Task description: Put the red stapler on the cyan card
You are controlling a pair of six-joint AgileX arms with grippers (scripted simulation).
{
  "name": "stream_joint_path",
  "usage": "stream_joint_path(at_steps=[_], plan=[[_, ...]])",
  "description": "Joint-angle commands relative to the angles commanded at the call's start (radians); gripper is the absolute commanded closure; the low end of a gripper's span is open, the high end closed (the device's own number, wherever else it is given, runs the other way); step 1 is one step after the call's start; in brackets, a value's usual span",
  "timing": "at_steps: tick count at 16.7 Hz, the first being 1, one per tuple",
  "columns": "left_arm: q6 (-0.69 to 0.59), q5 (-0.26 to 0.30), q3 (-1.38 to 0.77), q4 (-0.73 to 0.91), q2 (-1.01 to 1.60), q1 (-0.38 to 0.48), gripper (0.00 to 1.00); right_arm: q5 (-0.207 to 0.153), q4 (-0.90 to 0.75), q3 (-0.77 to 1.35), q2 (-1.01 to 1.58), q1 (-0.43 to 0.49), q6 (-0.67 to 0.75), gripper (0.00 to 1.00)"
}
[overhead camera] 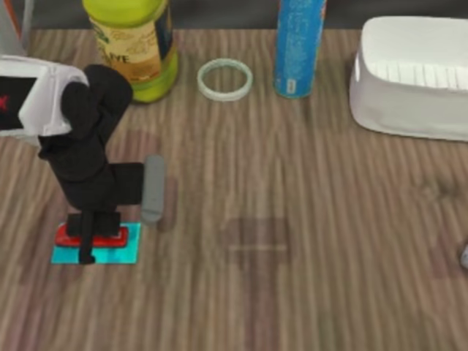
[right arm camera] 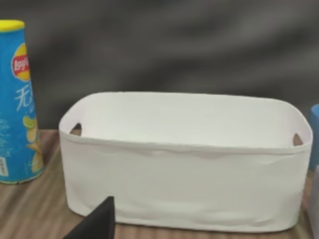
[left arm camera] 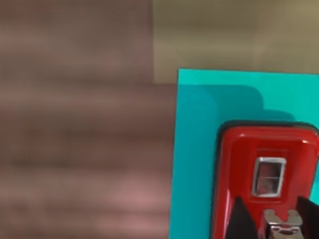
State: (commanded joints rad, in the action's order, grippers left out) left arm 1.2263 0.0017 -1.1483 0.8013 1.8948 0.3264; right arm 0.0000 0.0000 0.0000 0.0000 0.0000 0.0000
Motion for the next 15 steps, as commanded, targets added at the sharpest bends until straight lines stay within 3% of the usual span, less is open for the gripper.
stream_joint_path(at_steps=[2, 15], plan=[[0.000, 0.000, 0.000, 0.000, 0.000, 0.000, 1.00, 0.000, 0.000, 0.000, 0.000, 0.000, 0.000, 0.00], [0.000, 0.000, 0.000, 0.000, 0.000, 0.000, 0.02, 0.000, 0.000, 0.000, 0.000, 0.000, 0.000, 0.00]])
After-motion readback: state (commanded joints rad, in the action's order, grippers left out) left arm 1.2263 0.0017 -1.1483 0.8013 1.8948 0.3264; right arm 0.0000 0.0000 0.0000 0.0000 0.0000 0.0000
